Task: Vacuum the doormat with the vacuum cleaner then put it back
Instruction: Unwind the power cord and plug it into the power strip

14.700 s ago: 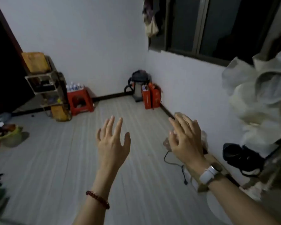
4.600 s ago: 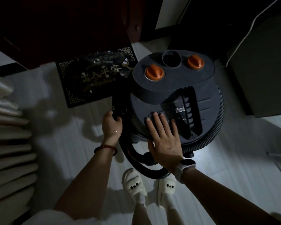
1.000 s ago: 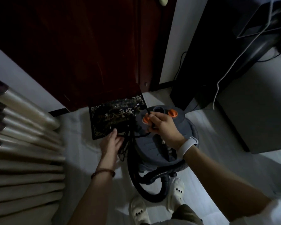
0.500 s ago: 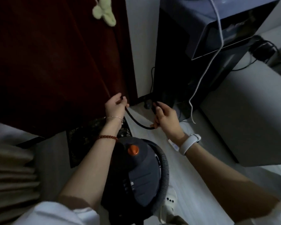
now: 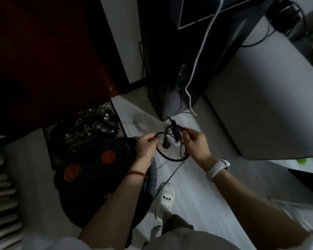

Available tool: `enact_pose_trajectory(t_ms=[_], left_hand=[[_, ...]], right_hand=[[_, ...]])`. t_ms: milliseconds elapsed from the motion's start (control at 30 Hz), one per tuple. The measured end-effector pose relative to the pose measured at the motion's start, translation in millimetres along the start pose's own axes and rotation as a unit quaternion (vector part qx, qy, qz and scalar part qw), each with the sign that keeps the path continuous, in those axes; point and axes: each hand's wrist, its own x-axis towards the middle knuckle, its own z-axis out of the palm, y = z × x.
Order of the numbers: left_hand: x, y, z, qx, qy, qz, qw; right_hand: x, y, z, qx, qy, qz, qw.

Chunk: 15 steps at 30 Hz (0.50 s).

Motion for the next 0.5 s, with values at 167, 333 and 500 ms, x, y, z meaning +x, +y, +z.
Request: enact_pose_trajectory(t_ms=[167,333,500], left_hand=[[-27.7,-58.7,23.2,0.073,-0.049,-0.028,0.996],[-69.5,-115.4,22.3,0.132,-0.039,-0.021,0.99],[-109.1,-147.1,12.7,0.212,-0.038,0.042,0.976]], right_hand=[[-40.5,52.8,-20.9,-0.015,0.035,0.018,0.999],[-97.3,87.9,-27.4,0.024,0.029,0.032,0.999],[-138.9,106.1,-32.7,0.043,0.033,-0.006,0.999]])
